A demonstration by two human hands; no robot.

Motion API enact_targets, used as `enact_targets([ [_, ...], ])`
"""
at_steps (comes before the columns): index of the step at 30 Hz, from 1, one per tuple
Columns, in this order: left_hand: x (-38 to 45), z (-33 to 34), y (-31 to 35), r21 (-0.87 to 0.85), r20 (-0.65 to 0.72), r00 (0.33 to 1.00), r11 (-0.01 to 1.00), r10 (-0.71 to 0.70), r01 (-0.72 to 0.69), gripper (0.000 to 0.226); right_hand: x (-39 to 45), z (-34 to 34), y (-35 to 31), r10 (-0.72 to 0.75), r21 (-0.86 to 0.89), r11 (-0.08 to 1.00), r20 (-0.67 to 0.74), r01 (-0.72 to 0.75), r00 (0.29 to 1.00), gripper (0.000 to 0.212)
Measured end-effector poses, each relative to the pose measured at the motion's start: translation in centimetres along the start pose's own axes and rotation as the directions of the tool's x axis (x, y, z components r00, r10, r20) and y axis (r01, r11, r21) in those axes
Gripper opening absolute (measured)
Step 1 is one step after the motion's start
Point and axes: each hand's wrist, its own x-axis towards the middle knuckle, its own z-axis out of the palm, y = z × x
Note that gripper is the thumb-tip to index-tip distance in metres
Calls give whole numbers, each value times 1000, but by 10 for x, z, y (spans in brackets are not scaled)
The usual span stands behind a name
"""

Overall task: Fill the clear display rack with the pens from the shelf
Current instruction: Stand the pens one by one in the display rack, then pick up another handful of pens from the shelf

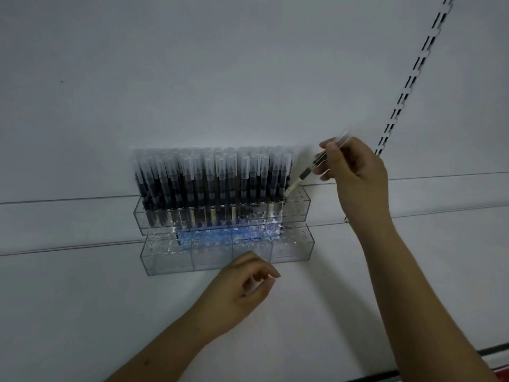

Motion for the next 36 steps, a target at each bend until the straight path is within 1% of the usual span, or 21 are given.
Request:
enact_targets([
  [2, -1, 3, -1, 115, 51, 995, 989, 88, -93, 17, 7, -2, 3, -29, -87, 996, -7, 28, 1000, 18],
  [6, -2, 7, -5, 291, 125, 982, 941, 143, -174, 26, 12, 5, 11, -66, -300, 949, 123, 100, 990, 17],
  [8, -2, 8, -6, 345, 137, 978, 918, 157, -196, 28, 15, 10, 15, -85, -428, 887, 215, 172, 973, 21],
  [10, -2, 8, -6, 362, 138, 977, 909, 166, -205, 28, 18, 16, 19, -87, -549, 796, 314, 255, 945, 28],
  [12, -2, 9, -6, 366, 133, 975, 905, 177, -214, 29, 21, 19, 23, -77, -625, 718, 365, 306, 928, 33],
  [17, -1, 9, -5, 392, 135, 973, 892, 185, -224, 30, 15, 21, 36, -69, -655, 690, 364, 308, 929, 39],
  [18, -1, 9, -5, 397, 137, 973, 890, 186, -226, 30, 12, 20, 37, -57, -655, 702, 341, 281, 938, 37],
  [19, -1, 9, -5, 401, 140, 973, 888, 184, -226, 30, 6, 19, 35, -55, -647, 725, 289, 237, 956, 34],
  [21, -1, 10, -6, 404, 146, 973, 887, 177, -222, 31, -7, 17, 25, -98, -598, 788, 117, 148, 988, 31],
  [22, -1, 10, -6, 399, 154, 973, 889, 174, -223, 31, -15, 19, 15, -144, -567, 811, 45, 144, 989, 30],
  [23, -1, 9, -4, 384, 167, 971, 896, 168, -222, 30, -22, 22, 3, -202, -528, 830, 20, 182, 979, 30],
  [24, -1, 7, -2, 356, 181, 970, 908, 163, -219, 30, -28, 28, -11, -260, -471, 846, 41, 248, 965, 29],
  [26, -3, -4, 6, 293, 189, 972, 937, 139, -191, 30, -34, 46, -36, -329, -306, 881, 151, 361, 932, 29],
  [28, -9, -23, 14, 293, 136, 986, 947, 95, -132, 30, -36, 73, -56, -365, -96, 912, 257, 399, 895, 29],
  [30, -23, -45, 21, 311, 1, 999, 950, 38, -37, 28, -39, 111, -72, -383, 127, 924, 364, 362, 849, 28],
  [32, -46, -69, 25, 340, -201, 980, 937, -6, 76, 27, -48, 158, -92, -393, 264, 917, 480, 298, 784, 29],
  [34, -76, -94, 21, 381, -385, 921, 900, -55, 213, 28, -63, 208, -115, -452, 359, 886, 538, 292, 711, 34],
  [36, -113, -119, 14, 383, -531, 840, 852, -112, 356, 29, -83, 251, -139, -516, 436, 848, 556, 300, 652, 41],
])
